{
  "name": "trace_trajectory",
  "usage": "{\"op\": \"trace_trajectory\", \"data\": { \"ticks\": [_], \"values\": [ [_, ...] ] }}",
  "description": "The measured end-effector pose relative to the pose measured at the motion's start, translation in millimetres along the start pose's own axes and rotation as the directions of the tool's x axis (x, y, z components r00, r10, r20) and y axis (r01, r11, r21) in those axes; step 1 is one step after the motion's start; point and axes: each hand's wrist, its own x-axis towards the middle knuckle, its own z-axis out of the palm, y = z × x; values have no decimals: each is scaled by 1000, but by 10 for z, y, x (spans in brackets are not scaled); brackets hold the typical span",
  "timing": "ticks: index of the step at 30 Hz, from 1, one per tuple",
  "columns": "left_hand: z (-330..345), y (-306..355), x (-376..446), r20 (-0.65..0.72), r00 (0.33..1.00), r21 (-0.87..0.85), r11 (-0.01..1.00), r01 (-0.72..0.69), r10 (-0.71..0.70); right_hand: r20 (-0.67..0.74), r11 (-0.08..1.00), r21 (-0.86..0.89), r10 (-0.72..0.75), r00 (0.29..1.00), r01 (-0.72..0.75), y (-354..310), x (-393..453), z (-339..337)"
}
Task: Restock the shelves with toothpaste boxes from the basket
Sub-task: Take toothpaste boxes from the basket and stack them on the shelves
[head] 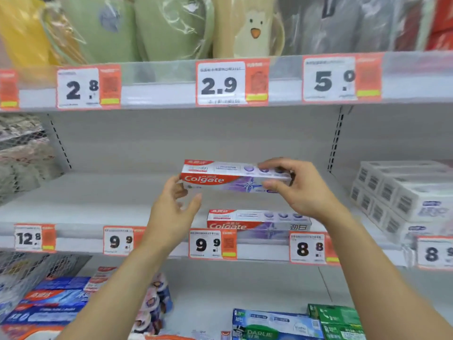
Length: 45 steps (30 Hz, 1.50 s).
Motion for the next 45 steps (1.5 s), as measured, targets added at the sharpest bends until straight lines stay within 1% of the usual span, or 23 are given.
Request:
{"op": "trace_trajectory", "data": {
  "ticks": [2,3,4,6,9,11,14,15,17,20,21,23,25,27,29,32,35,39,42,45],
  "values": [
    [146,-24,28,86,996,195,981,-14,-3,-6,991,-137,-4,1000,4,162,-23,-21],
    [217,-32,34,138,990,248,969,-3,-32,9,985,-173,16,1000,-14,221,-31,-27],
    [281,-43,39,181,981,282,959,20,-74,33,980,-188,66,997,-59,268,-37,-46],
    [346,-38,43,254,954,362,930,62,-162,122,967,-175,208,971,-185,339,-49,-111],
    [338,-18,74,327,918,507,861,29,-224,305,937,-194,338,891,-289,466,-70,-223],
    [312,25,74,346,912,529,848,3,-220,392,929,-208,367,844,-307,465,-93,-278],
    [326,129,30,417,889,482,875,-41,-188,460,918,-279,385,800,-281,403,-129,-305],
    [346,135,19,446,876,494,867,-67,-186,473,913,-305,392,789,-270,367,-150,-303],
    [401,159,2,460,873,528,841,-122,-163,460,903,-362,388,799,-231,320,-186,-294],
    [527,198,-31,409,906,546,825,-146,-110,437,875,-451,387,812,-175,250,-277,-244],
    [582,219,-59,394,913,547,825,-143,-103,430,846,-518,387,816,-128,234,-321,-201],
    [716,227,-120,380,922,539,827,-160,-70,380,746,-666,368,849,-25,256,-458,-70],
    [856,221,-172,387,922,518,832,-198,-21,296,669,-743,331,896,-2,324,-631,23],
    [989,216,-203,382,924,493,843,-215,12,226,649,-761,282,933,-12,410,-787,-4],
    [1121,228,-242,375,926,457,864,-212,29,193,651,-759,256,947,-21,487,-879,-142],
    [1329,282,-341,347,936,387,899,-205,64,172,663,-747,263,949,-49,586,-959,-366],
    [1489,348,-427,299,948,352,912,-212,105,155,702,-710,241,958,-61,691,-1032,-554],
    [1628,384,-525,284,946,387,883,-264,158,133,786,-611,218,967,-93,822,-1093,-795],
    [1721,420,-592,288,936,456,830,-320,202,117,797,-598,196,974,-88,845,-1133,-863],
    [1726,443,-609,304,931,489,807,-333,200,117,780,-622,178,977,-68,857,-1157,-836]
  ]
}}
